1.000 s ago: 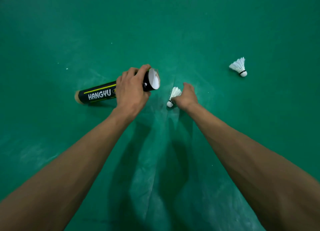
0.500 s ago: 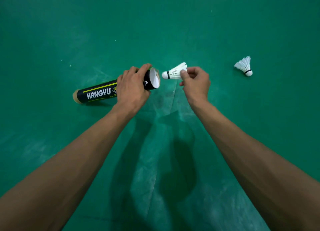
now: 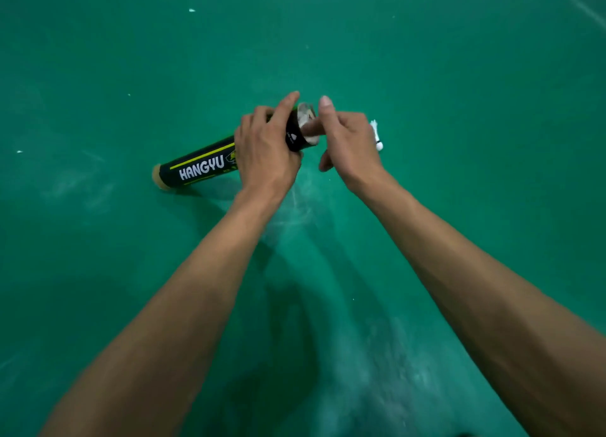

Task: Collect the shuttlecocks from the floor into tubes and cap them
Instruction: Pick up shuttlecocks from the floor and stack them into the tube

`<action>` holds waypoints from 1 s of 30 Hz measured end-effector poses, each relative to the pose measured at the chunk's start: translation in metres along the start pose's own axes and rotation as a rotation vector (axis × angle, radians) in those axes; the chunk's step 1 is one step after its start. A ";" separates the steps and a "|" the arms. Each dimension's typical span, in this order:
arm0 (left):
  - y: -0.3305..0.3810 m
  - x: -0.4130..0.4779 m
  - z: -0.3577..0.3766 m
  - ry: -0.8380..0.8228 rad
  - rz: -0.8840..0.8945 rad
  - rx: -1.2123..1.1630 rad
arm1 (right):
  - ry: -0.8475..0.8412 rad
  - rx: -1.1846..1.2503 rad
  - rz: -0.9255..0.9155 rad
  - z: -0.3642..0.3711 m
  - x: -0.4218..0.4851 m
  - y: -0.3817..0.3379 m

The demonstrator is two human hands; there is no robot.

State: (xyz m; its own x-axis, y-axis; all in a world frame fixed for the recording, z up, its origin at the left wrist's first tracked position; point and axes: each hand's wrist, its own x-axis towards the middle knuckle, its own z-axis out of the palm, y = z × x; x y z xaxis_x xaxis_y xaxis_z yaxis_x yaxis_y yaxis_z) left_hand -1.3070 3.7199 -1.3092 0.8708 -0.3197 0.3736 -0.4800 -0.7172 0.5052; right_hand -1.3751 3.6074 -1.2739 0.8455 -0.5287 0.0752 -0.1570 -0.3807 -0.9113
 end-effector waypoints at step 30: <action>0.011 0.006 0.042 -0.062 0.106 -0.051 | 0.214 -0.353 0.339 -0.066 0.033 0.065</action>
State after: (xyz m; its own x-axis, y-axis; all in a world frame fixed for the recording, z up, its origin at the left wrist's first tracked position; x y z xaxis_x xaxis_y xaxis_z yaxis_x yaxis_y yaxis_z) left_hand -1.3027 3.6843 -1.3340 0.8193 -0.4308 0.3784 -0.5727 -0.6457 0.5051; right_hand -1.3907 3.5153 -1.3037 0.6008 -0.7949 -0.0851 -0.5964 -0.3748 -0.7098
